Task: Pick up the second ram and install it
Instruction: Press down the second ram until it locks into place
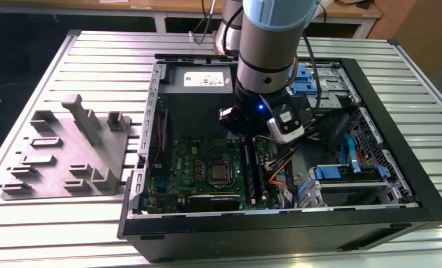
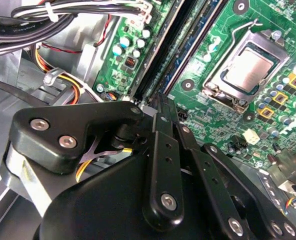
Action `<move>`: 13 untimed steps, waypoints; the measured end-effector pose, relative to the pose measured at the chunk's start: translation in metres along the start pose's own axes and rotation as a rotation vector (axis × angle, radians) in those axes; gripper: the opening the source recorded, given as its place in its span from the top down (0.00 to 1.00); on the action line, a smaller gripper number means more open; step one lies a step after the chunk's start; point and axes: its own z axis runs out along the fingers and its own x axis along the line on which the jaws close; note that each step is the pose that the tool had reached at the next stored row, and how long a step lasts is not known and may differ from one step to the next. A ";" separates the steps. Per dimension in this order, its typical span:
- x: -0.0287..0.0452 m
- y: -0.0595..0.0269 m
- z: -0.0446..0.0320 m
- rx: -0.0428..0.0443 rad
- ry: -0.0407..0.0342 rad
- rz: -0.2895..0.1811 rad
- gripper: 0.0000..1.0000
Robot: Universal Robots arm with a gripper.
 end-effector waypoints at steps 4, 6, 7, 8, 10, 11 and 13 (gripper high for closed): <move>0.0000 0.0000 0.0014 -0.0003 -0.0001 0.000 0.89; 0.0001 -0.0001 0.0024 0.0001 0.0000 0.000 0.89; 0.0001 -0.0002 0.0024 0.0000 0.0001 0.000 0.89; 0.0001 -0.0001 0.0024 -0.0002 0.0000 0.000 0.89; 0.0001 -0.0001 0.0030 -0.0009 -0.0001 0.000 0.89; 0.0001 -0.0001 0.0037 -0.0011 -0.0001 0.000 0.89; 0.0001 -0.0002 0.0045 -0.0007 0.0000 0.000 0.89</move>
